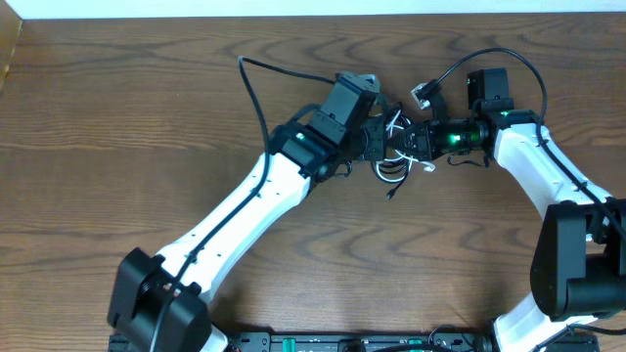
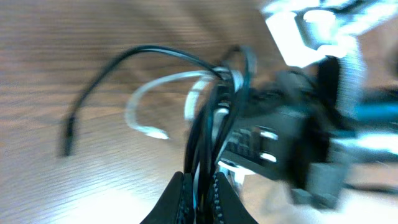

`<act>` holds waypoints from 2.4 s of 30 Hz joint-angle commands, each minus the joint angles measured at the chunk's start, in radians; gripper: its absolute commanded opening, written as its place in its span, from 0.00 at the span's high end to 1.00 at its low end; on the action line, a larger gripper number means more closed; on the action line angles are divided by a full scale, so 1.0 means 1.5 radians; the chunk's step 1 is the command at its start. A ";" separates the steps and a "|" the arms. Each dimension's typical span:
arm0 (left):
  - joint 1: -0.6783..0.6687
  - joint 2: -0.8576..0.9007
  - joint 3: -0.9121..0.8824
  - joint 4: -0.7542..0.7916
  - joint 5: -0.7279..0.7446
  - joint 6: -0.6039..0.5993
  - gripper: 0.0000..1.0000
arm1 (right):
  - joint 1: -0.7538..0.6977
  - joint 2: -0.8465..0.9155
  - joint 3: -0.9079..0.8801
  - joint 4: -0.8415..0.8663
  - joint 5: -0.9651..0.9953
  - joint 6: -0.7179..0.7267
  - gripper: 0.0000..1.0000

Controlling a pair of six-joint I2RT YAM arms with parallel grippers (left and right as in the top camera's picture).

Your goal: Untangle cables

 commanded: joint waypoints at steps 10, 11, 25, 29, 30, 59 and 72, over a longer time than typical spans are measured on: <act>0.105 -0.030 0.006 0.075 0.312 0.130 0.92 | -0.003 -0.001 -0.002 -0.001 0.074 0.015 0.99; 0.113 -0.030 0.006 0.080 0.301 0.130 0.92 | -0.003 -0.001 -0.002 -0.001 0.074 0.015 0.99; 0.070 0.049 0.005 0.033 0.148 0.071 0.92 | -0.003 -0.001 -0.002 -0.002 0.074 0.015 0.99; 0.030 0.088 0.005 0.032 0.057 0.017 0.92 | -0.003 -0.001 -0.002 -0.003 0.074 0.015 0.99; 0.021 0.097 0.005 0.032 0.031 -0.001 0.92 | -0.003 -0.001 -0.002 -0.003 0.074 0.015 0.99; -0.027 0.223 0.005 0.123 -0.201 -0.078 0.77 | -0.003 -0.001 -0.002 -0.003 0.074 0.015 0.99; 0.017 0.225 0.005 0.129 -0.369 -0.075 0.71 | -0.003 -0.001 -0.002 -0.004 0.057 0.014 0.99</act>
